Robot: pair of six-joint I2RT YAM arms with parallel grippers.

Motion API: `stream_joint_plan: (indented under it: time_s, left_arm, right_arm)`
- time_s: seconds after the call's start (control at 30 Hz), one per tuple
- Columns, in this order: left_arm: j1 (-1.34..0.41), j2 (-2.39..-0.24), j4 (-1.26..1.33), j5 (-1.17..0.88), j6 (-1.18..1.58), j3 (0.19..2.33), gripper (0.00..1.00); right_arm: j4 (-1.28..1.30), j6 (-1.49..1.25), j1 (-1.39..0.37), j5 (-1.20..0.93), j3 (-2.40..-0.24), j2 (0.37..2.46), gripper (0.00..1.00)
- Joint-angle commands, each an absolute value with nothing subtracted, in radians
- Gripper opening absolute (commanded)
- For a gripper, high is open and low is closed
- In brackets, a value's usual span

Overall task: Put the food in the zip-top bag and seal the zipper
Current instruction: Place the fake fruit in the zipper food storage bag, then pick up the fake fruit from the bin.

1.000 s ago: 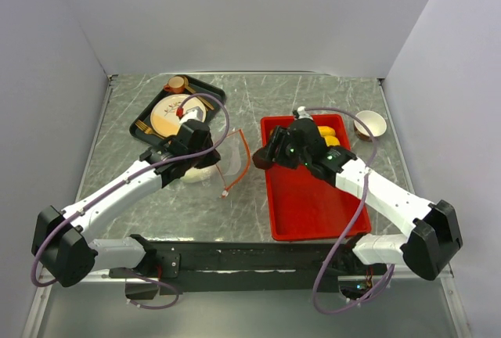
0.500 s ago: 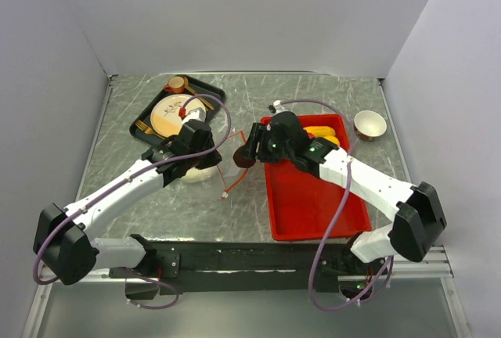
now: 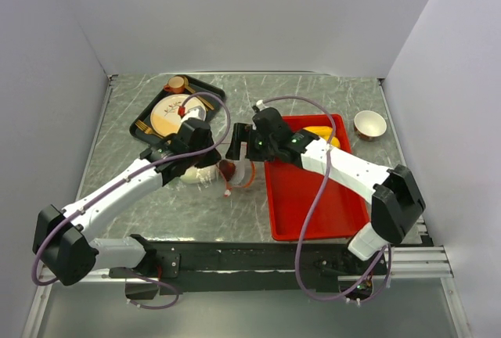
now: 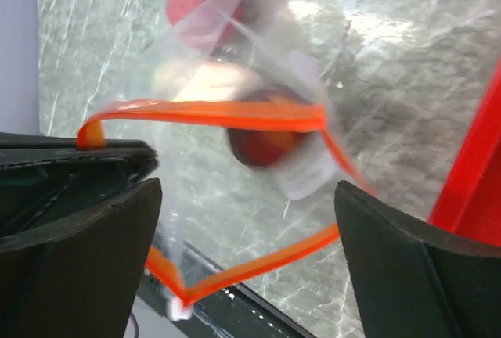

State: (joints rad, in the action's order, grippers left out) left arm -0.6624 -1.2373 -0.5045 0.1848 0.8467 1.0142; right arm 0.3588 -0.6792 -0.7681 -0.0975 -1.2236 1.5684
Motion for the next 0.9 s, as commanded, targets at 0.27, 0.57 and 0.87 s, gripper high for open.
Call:
stream_joint_plan:
  time_s: [0.27, 0.57, 0.87]
  left_arm:
    - [-0.663, -1.170, -0.577, 0.314, 0.784, 1.124, 0.01]
    - [-0.666, -1.232, -0.648, 0.264, 0.746, 1.194, 0.01]
    - [-0.675, -1.186, -0.517, 0.261, 0.782, 1.055, 0.01]
  right_arm:
    - [0.420, -0.732, -0.767, 0.211, -1.128, 1.347, 1.00]
    - [0.500, -0.767, -0.542, 0.206, -1.045, 1.272, 1.00]
    - [0.560, -0.635, -0.463, 0.256, -1.179, 1.451, 1.00]
